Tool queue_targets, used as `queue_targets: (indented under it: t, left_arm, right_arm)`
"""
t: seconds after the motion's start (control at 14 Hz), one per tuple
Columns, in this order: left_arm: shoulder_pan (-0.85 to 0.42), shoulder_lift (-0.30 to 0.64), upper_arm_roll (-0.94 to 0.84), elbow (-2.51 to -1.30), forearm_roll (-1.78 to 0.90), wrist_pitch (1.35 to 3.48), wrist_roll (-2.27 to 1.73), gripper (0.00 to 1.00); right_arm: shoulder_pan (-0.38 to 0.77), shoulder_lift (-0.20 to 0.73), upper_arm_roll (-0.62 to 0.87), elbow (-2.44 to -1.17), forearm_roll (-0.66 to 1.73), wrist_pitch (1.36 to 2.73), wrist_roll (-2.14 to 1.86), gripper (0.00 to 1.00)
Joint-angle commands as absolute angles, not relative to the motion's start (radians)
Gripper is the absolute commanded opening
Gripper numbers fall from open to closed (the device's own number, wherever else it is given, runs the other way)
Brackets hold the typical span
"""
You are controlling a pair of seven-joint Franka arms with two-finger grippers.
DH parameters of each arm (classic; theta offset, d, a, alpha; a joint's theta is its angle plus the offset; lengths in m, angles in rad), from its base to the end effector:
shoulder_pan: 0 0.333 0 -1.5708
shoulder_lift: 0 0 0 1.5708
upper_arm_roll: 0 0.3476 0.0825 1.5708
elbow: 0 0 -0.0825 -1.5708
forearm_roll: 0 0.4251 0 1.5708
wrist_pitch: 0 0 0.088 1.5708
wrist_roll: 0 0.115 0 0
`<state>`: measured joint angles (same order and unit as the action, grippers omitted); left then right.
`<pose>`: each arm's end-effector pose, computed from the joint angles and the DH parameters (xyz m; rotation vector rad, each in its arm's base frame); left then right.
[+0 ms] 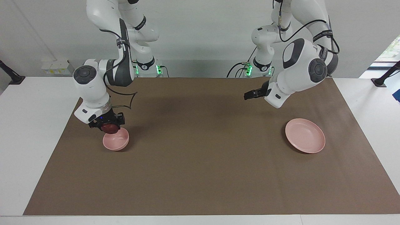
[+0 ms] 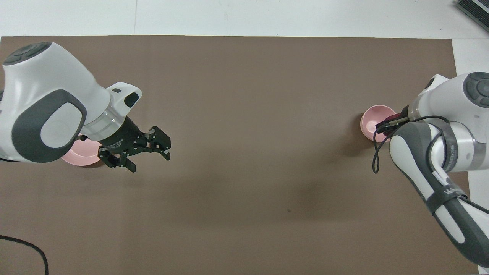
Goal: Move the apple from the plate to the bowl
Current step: 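Lower the apple into the small bowl while the left gripper withdraws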
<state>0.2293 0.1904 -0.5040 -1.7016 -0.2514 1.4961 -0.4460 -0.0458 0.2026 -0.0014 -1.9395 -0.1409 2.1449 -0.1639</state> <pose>0.5850 -0.1772 0.4827 2.8590 0.2730 -0.6872 0.6405 -0.0371 0.3821 3.0092 0.2916 -0.0147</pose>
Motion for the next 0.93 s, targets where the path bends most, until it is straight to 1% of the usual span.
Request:
queue_targets:
  t: [0.0, 0.21, 0.5, 0.64, 0.79, 0.86]
  left_arm:
    - [0.268, 0.176, -0.502, -1.681, -0.212, 1.463, -0.403, 1.0]
    - [0.308, 0.178, -0.5, -1.68, -0.209, 1.466, -0.403, 1.0]
    - [0.311, 0.178, -0.5, -1.684, -0.207, 1.52, -0.41, 1.0]
    - [0.314, 0.179, -0.5, -1.689, -0.204, 1.58, -0.407, 1.0]
    - [0.298, 0.179, -0.5, -1.686, -0.122, 1.592, -0.391, 1.0]
    - [0.284, 0.179, -0.497, -1.683, -0.086, 1.597, -0.384, 1.0]
  right_arm:
    - [-0.049, 0.219, 0.0, -1.95, -0.16, 2.193, -0.176, 0.0]
    - [-0.049, 0.239, 0.0, -1.948, -0.158, 2.223, -0.173, 0.0]
    - [-0.051, 0.264, 0.0, -1.947, -0.146, 2.249, -0.173, 0.0]
    - [-0.052, 0.267, 0.002, -1.95, -0.143, 2.247, -0.173, 0.01]
    - [-0.057, 0.279, 0.002, -1.95, -0.143, 2.249, -0.173, 0.15]
    - [-0.055, 0.282, 0.002, -1.95, -0.141, 2.249, -0.173, 0.19]
